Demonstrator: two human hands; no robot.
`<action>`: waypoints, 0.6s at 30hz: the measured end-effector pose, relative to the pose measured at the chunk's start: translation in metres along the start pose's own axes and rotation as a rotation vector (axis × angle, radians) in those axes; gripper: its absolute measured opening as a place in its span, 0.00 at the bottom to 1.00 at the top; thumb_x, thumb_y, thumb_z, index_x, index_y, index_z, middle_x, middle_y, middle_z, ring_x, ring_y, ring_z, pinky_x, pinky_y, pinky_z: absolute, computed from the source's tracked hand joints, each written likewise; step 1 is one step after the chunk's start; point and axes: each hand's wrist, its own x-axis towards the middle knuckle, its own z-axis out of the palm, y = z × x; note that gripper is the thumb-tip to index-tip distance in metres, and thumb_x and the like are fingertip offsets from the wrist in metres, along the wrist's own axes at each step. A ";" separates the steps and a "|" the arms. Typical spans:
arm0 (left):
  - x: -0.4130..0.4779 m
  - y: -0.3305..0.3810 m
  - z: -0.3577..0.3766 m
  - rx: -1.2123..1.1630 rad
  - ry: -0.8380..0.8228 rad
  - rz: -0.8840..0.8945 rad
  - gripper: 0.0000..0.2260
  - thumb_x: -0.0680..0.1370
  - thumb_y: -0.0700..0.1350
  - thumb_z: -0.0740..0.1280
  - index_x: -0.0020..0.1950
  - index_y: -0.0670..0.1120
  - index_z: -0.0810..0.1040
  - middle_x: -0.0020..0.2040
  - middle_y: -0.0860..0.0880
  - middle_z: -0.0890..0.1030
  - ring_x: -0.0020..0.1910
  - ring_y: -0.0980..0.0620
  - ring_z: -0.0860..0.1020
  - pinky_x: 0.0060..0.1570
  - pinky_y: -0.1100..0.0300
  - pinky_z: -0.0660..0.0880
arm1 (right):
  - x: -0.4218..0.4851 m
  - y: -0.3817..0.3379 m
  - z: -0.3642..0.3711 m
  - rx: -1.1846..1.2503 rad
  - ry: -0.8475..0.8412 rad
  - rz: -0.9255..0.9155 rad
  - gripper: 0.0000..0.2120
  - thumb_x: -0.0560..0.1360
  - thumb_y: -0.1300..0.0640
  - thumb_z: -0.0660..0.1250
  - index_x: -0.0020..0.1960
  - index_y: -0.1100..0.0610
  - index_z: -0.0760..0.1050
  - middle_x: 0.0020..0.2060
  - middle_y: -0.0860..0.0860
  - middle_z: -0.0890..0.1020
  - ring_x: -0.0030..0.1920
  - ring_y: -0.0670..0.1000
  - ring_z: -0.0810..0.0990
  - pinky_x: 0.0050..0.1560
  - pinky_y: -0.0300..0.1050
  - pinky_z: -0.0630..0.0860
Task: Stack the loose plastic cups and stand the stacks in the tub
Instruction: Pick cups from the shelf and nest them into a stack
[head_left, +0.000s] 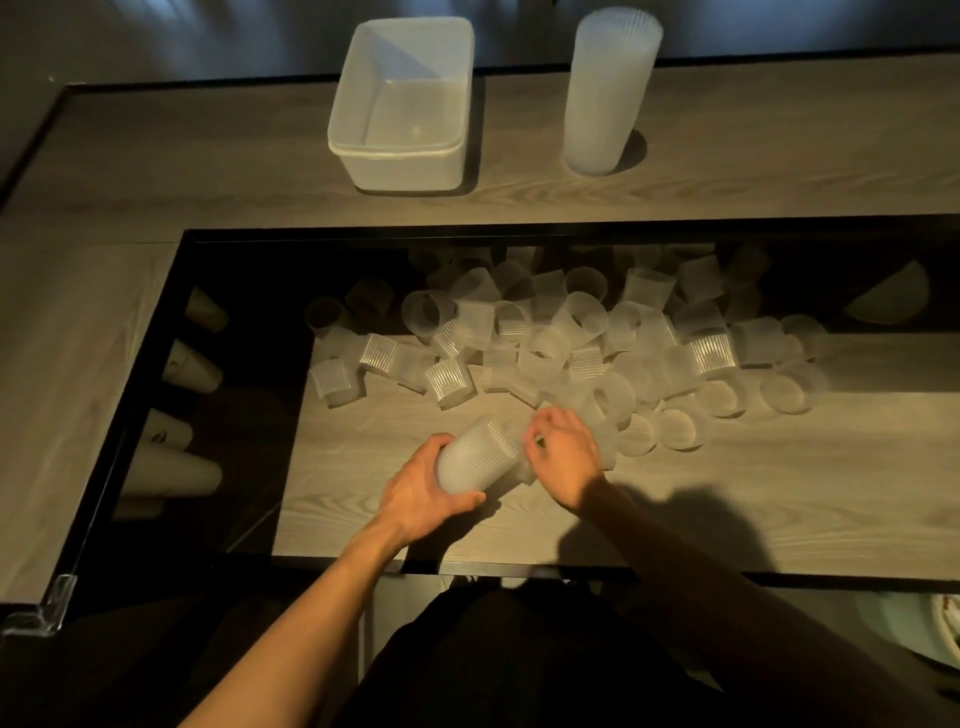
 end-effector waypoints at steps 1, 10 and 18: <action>0.002 -0.003 -0.003 0.000 0.001 -0.004 0.36 0.60 0.65 0.77 0.64 0.63 0.65 0.56 0.62 0.73 0.56 0.54 0.76 0.55 0.46 0.80 | 0.002 -0.003 -0.003 0.188 0.031 0.087 0.05 0.80 0.54 0.63 0.46 0.48 0.75 0.60 0.49 0.74 0.62 0.49 0.70 0.66 0.47 0.67; 0.019 -0.001 -0.015 0.047 -0.034 0.046 0.36 0.64 0.59 0.79 0.67 0.59 0.66 0.58 0.58 0.74 0.57 0.52 0.76 0.57 0.48 0.79 | -0.002 -0.030 -0.012 0.953 0.001 0.276 0.06 0.82 0.56 0.62 0.49 0.51 0.76 0.48 0.50 0.79 0.48 0.48 0.75 0.59 0.55 0.72; 0.028 0.002 -0.020 0.071 -0.040 0.108 0.37 0.62 0.62 0.78 0.66 0.59 0.66 0.58 0.58 0.74 0.56 0.53 0.75 0.56 0.47 0.79 | -0.013 -0.043 0.003 0.740 0.071 0.173 0.04 0.76 0.44 0.64 0.49 0.41 0.75 0.60 0.45 0.74 0.63 0.44 0.73 0.64 0.49 0.71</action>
